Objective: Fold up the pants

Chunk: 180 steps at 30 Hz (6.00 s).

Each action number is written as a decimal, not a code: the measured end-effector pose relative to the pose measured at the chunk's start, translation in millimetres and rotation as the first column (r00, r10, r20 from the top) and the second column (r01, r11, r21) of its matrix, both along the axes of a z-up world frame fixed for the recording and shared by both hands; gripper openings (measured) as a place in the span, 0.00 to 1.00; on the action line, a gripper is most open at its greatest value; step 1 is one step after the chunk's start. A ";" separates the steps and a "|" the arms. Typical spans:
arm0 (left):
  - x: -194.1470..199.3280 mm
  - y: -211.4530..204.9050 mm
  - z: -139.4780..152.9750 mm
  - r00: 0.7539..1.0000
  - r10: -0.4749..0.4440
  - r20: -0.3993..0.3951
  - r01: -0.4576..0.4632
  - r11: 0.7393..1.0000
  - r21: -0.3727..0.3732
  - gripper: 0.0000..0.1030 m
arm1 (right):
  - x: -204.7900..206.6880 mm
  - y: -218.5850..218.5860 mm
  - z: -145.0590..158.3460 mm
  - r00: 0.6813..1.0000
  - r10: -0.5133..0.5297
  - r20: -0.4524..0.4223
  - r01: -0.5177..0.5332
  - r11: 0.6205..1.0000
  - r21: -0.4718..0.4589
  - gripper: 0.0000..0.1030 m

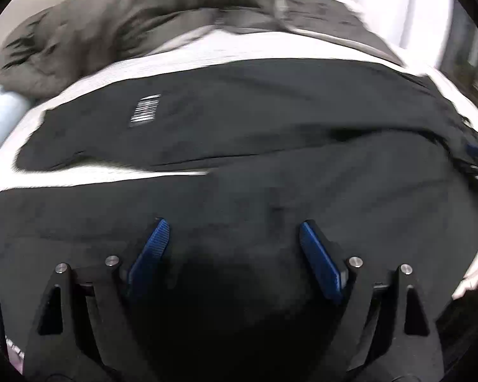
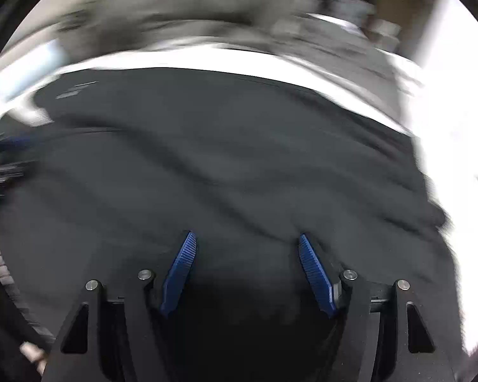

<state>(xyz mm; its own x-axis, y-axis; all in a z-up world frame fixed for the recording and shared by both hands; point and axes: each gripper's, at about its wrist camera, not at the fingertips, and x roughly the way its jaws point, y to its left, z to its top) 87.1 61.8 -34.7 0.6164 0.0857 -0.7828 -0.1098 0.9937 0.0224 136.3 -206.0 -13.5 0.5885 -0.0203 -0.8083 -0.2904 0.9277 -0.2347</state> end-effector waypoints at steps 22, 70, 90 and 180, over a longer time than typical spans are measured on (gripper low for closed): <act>10.9 -70.9 2.8 0.978 -0.207 0.012 0.207 0.974 -0.087 0.82 | -57.7 -78.6 15.4 0.995 -0.100 0.023 0.100 0.994 -0.032 0.71; 30.3 -27.0 6.0 0.988 -0.127 0.085 0.137 0.982 -0.132 0.84 | 115.3 -150.6 112.9 0.937 -0.347 0.034 0.306 0.865 0.398 0.70; 10.4 -46.3 13.2 0.980 -0.152 0.125 0.161 0.985 -0.068 0.84 | -54.7 -226.5 38.8 0.855 -0.510 -0.096 0.441 0.616 0.653 0.22; -25.4 184.2 38.4 0.951 0.259 0.169 -0.216 0.947 -0.237 0.99 | -61.6 -92.6 31.6 0.963 -0.259 0.078 0.236 0.945 0.227 0.82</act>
<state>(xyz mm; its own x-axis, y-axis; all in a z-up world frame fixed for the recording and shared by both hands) 61.7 245.9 3.6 0.7409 0.0926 -0.6652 -0.3237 0.9171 -0.2328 74.7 -298.6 18.0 0.6691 -0.0103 -0.7431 -0.0292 0.9988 -0.0401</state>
